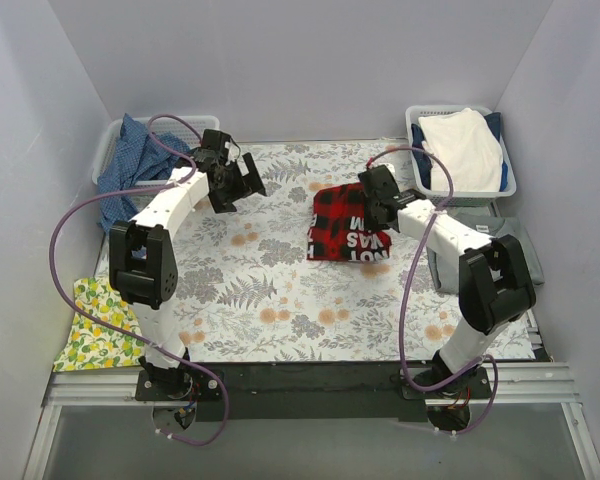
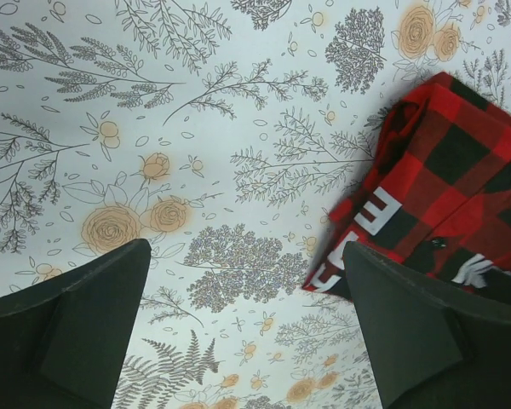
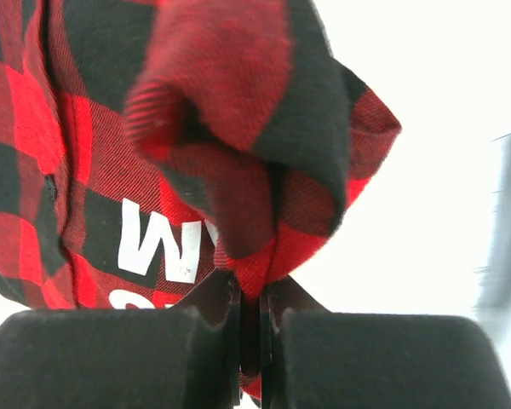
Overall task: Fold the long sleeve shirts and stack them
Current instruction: Fold the shirt
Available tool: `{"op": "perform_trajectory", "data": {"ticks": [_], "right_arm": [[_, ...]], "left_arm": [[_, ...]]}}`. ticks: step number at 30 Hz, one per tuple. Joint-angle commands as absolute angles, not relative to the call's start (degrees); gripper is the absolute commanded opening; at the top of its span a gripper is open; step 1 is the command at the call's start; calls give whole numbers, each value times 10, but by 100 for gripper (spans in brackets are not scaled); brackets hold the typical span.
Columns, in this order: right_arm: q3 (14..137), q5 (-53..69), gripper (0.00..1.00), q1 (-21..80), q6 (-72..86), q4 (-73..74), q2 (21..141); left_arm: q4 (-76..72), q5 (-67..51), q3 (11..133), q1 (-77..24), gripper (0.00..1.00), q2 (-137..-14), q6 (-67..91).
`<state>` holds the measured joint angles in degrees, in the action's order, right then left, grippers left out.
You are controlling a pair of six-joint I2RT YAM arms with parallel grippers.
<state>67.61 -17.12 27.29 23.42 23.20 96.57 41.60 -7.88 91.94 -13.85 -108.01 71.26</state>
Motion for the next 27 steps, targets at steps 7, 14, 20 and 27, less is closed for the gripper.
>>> {"op": "perform_trajectory", "data": {"ticks": [7, 14, 20, 27], "right_arm": [[770, -581, 1, 346, -134, 188, 891], [720, -709, 1, 501, -313, 42, 945], [758, -689, 1, 612, -200, 114, 1093], [927, -613, 46, 690, -47, 332, 1219]], "left_arm": [[433, -83, 966, -121, 98, -1078, 713], [438, -78, 967, -105, 98, -1081, 715], [432, -87, 938, -84, 98, -1078, 715], [424, -82, 907, -47, 98, -1060, 707]]}}
